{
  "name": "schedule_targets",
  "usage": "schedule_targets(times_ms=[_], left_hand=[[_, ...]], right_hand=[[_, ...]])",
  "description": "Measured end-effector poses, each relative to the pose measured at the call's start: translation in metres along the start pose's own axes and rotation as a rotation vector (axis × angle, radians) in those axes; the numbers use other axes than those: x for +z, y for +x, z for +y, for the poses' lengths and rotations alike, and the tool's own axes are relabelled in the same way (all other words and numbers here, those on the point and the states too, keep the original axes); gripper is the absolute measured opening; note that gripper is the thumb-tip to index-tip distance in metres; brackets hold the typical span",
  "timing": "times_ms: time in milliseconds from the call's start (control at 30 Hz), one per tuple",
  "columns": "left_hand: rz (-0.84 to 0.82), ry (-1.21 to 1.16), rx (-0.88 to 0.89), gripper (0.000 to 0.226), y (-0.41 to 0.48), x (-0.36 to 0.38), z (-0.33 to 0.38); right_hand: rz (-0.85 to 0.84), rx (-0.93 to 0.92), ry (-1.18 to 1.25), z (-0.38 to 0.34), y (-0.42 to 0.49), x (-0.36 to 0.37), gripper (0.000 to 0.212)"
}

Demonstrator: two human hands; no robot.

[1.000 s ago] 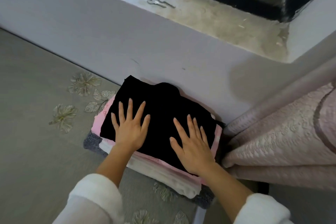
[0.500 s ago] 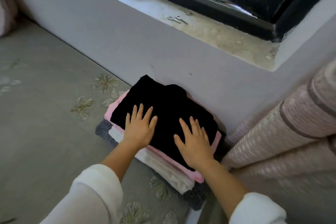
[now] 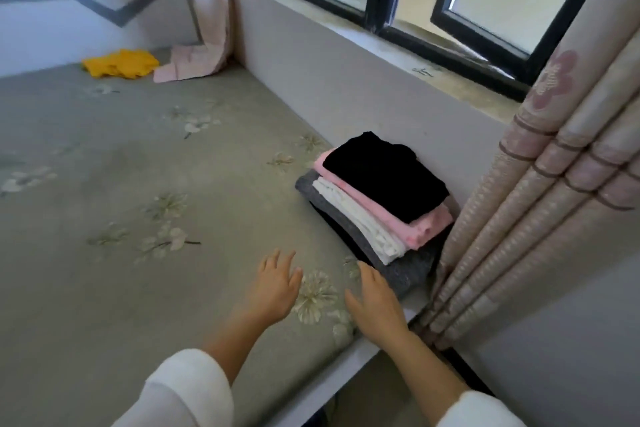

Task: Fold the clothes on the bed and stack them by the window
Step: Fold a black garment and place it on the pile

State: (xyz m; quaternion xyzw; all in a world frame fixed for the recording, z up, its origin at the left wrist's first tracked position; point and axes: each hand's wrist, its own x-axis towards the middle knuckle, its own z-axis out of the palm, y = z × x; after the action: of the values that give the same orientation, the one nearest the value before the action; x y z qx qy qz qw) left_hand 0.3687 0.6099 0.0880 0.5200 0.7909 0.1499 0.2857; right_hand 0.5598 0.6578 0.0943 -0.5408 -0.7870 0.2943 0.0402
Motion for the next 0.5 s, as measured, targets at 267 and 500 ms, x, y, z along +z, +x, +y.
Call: schedule_targets(times_ms=[267, 500], left_hand=[[0.116, -0.033, -0.276, 0.051, -0.189, -0.046, -0.129], [0.269, -0.071, -0.500, 0.049, -0.328, -0.088, -0.256]], right_hand=[[-0.229, -0.196, 0.037, -0.121, -0.104, 0.082, 0.063], [-0.329, -0.440, -0.040, -0.252, -0.176, 0.187, 0.062]])
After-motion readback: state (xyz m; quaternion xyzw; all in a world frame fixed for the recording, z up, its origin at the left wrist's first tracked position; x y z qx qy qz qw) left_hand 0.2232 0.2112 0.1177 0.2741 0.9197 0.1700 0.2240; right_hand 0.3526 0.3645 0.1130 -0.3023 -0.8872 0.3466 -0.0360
